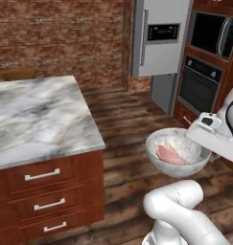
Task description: Place one of the steaks on the plate and the other in the bowl. Then place the bowl in the fridge.
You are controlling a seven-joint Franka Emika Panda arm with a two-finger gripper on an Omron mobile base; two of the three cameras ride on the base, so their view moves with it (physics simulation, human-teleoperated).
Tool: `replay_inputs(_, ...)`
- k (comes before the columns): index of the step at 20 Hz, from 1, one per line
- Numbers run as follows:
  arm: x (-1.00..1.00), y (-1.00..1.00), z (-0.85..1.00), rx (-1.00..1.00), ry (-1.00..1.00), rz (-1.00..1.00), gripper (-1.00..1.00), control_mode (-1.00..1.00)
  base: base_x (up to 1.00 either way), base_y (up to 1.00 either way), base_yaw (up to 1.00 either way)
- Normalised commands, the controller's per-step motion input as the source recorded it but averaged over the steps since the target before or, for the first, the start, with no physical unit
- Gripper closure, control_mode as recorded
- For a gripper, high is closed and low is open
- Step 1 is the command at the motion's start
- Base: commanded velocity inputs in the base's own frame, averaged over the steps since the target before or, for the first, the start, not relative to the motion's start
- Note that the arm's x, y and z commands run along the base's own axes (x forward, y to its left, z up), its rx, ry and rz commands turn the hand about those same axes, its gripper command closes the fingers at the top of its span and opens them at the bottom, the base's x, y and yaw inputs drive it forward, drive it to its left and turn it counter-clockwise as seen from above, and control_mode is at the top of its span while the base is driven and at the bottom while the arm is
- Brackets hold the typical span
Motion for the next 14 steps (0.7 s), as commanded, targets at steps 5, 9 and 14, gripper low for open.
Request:
replay_inputs(5, 0.0, 0.0, 0.0, 0.0, 0.0, 0.0, 1.0, 1.0, 0.73, -0.96, 0.15)
replay_inputs(9, 0.0, 0.0, 0.0, 0.0, 0.0, 0.0, 1.0, 1.0, 0.56, -0.38, 0.07)
replay_inputs(14, 0.0, 0.0, 0.0, 0.0, 0.0, 0.0, 1.0, 1.0, 0.88, 0.09, 0.06)
